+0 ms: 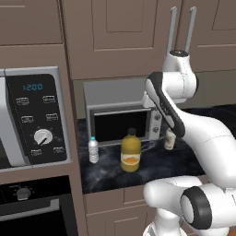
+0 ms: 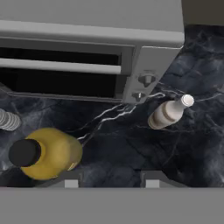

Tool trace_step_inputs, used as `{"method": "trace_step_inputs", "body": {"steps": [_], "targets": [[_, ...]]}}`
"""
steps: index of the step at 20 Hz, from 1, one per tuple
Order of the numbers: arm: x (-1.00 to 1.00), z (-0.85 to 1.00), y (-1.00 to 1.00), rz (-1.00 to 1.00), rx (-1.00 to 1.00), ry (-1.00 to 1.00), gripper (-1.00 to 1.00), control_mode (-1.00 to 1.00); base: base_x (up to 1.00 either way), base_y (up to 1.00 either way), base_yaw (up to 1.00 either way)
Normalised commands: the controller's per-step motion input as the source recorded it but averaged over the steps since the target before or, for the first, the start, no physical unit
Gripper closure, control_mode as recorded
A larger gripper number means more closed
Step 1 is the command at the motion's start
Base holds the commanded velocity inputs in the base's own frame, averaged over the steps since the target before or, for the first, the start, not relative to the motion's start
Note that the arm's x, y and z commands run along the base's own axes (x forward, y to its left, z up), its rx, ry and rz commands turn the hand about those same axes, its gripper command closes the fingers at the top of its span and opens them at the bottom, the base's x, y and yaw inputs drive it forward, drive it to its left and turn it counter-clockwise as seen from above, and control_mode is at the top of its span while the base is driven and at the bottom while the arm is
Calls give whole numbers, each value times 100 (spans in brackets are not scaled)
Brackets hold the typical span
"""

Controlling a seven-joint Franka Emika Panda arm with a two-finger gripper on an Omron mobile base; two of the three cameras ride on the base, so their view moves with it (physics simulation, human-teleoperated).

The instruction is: Place the drinks on the dining counter in a tight cluster.

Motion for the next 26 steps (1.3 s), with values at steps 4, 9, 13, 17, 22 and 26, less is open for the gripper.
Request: {"method": "trace_step_inputs", "body": {"steps": [4,9,13,17,22,26], "targets": [[-3,-7,16,0,0,-1,-100,-100,0,0,0],[0,-26,96,5,0,-1,-100,-100,0,0,0],[-1,-13,87,6,0,4,-100,-100,0,0,0],[-4,-1,69,7,0,10,-100,-100,0,0,0],[5,-2,11,4,0,17,-100,-100,0,0,0],[15,0,-20,-4,0,26,-100,-100,0,0,0]]}}
